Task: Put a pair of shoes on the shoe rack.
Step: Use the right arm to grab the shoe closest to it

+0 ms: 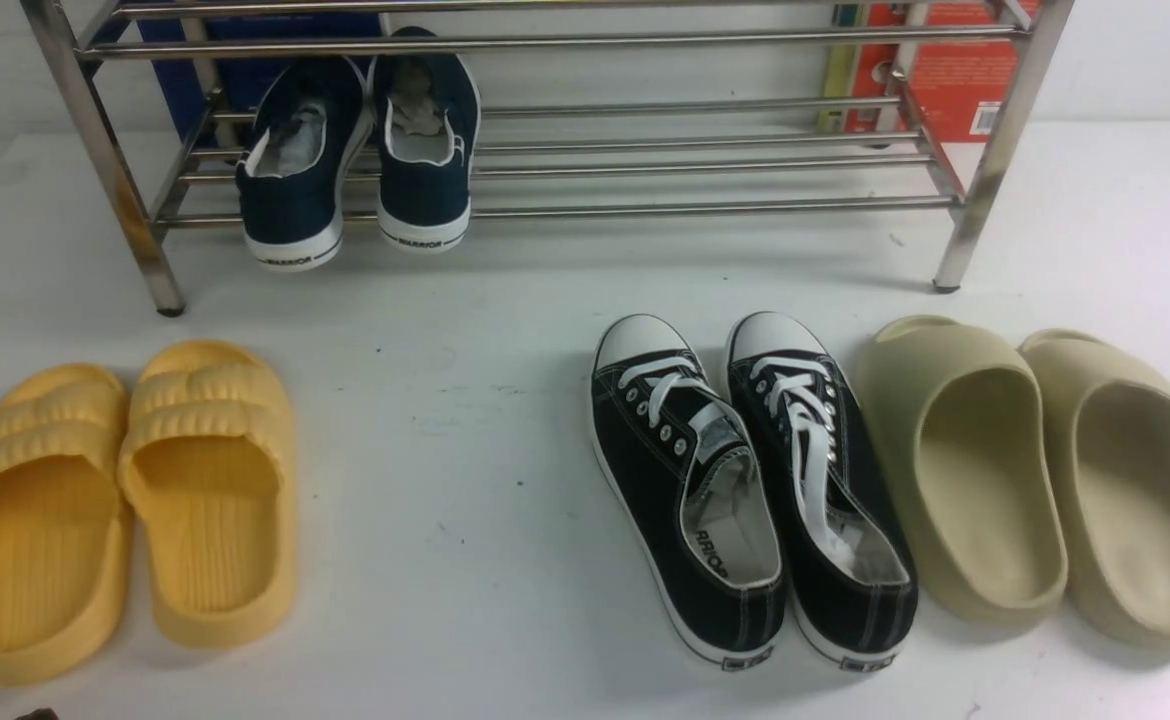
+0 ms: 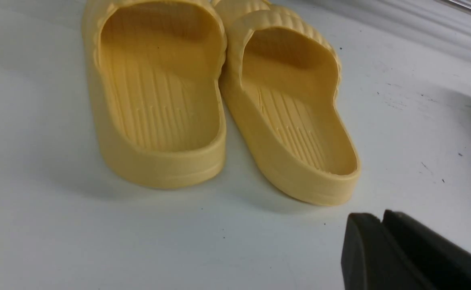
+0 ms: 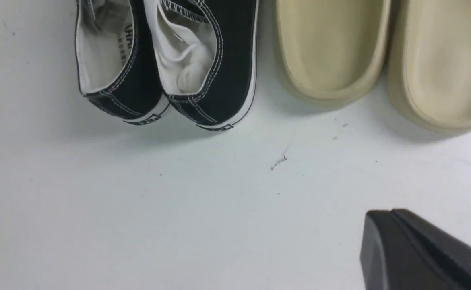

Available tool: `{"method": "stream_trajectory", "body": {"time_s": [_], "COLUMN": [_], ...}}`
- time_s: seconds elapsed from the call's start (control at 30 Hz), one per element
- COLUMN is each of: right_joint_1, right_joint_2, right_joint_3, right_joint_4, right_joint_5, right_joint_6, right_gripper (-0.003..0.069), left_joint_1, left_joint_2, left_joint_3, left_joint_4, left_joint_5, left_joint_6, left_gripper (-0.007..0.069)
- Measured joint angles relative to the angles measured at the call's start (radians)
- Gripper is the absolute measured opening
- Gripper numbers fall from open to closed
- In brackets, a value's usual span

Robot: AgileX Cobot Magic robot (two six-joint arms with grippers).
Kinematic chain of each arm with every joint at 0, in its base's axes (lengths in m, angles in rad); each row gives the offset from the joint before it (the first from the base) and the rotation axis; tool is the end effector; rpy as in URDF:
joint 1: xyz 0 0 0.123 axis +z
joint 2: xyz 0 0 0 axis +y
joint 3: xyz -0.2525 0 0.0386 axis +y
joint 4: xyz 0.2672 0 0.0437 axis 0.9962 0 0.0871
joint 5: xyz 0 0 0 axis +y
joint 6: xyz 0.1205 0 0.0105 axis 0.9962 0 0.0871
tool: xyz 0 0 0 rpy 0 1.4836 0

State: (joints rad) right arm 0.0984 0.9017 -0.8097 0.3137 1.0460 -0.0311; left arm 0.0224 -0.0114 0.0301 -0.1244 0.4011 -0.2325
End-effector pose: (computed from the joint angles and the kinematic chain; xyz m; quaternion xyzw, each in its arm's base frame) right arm 0.1997 0.0522 0.2641 -0.0210 0.9552 0.1592 0.2487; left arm 0.1294 -0.0030 0.1583 -0.1356 0.8021 -0.1134 0.5704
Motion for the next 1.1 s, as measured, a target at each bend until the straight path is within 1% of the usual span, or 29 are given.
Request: {"method": "stream_trajectory", "body": {"time_s": [0.1, 0.13, 0.17, 0.23, 0.3, 0.37, 0.43, 0.47, 0.57, 0.6, 0.7, 0.73, 0.83, 0.97, 1.03, 1.07, 1.1], "right_joint_1": [0.115, 0.125, 0.219, 0.302, 0.395, 0.477, 0.523, 0.53, 0.552, 0.552, 0.54, 0.529, 0.513, 0.481, 0.48, 0.48, 0.48], "right_joint_2": [0.128, 0.147, 0.216, 0.287, 0.353, 0.432, 0.496, 0.516, 0.599, 0.636, 0.702, 0.729, 0.764, 0.827, 0.852, 0.855, 0.862], "right_joint_3": [-0.071, -0.082, -0.132, -0.175, -0.217, -0.251, -0.263, -0.265, -0.269, -0.27, -0.273, -0.273, -0.273, -0.273, -0.273, -0.273, -0.276], "right_joint_4": [-0.014, -0.021, -0.062, -0.139, -0.229, -0.335, -0.406, -0.418, -0.483, -0.503, -0.509, -0.504, -0.499, -0.471, -0.468, -0.468, -0.464], "right_joint_5": [-0.019, -0.021, -0.037, -0.043, -0.046, -0.057, -0.078, -0.086, -0.148, -0.179, -0.233, -0.254, -0.27, -0.277, -0.277, -0.277, -0.282], "right_joint_6": [0.023, 0.031, 0.075, 0.141, 0.218, 0.31, 0.368, 0.378, 0.426, 0.437, 0.455, 0.458, 0.462, 0.464, 0.464, 0.464, 0.464], "right_gripper": [0.0025, 0.0025, 0.0027, 0.0036, 0.0062, 0.0118, 0.019, 0.0208, 0.0349, 0.0412, 0.048, 0.0486, 0.0473, 0.0388, 0.0332, 0.0327, 0.0271], "left_joint_1": [0.0, 0.0, 0.0, 0.0, 0.0, 0.0, 0.0, 0.0, 0.0, 0.0, 0.0, 0.0, 0.0, 0.0, 0.0, 0.0, 0.0], "left_joint_2": [0.0, 0.0, 0.0, 0.0, 0.0, 0.0, 0.0, 0.0, 0.0, 0.0, 0.0, 0.0, 0.0, 0.0, 0.0, 0.0, 0.0], "left_joint_3": [0.0, 0.0, 0.0, 0.0, 0.0, 0.0, 0.0, 0.0, 0.0, 0.0, 0.0, 0.0, 0.0, 0.0, 0.0, 0.0, 0.0], "left_joint_4": [0.0, 0.0, 0.0, 0.0, 0.0, 0.001, 0.001, 0.001, 0.001, 0.001, 0.001, 0.001, 0.001, 0.001, 0.001, 0.001, 0.001], "left_joint_5": [0.0, 0.0, 0.0, 0.0, 0.0, 0.0, 0.0, 0.0, 0.0, 0.0, 0.0, 0.0, 0.0, 0.0, 0.0, 0.0, 0.0], "left_joint_6": [0.0, 0.0, 0.0, 0.0, -0.001, -0.001, -0.001, -0.001, -0.001, -0.001, -0.001, -0.001, -0.001, -0.001, -0.001, -0.001, -0.001], "left_gripper": [0.0066, 0.0066, 0.0069, 0.0071, 0.0073, 0.0076, 0.0078, 0.0079, 0.0082, 0.0083, 0.0087, 0.009, 0.0091, 0.0092, 0.0092, 0.0092, 0.0092]}}
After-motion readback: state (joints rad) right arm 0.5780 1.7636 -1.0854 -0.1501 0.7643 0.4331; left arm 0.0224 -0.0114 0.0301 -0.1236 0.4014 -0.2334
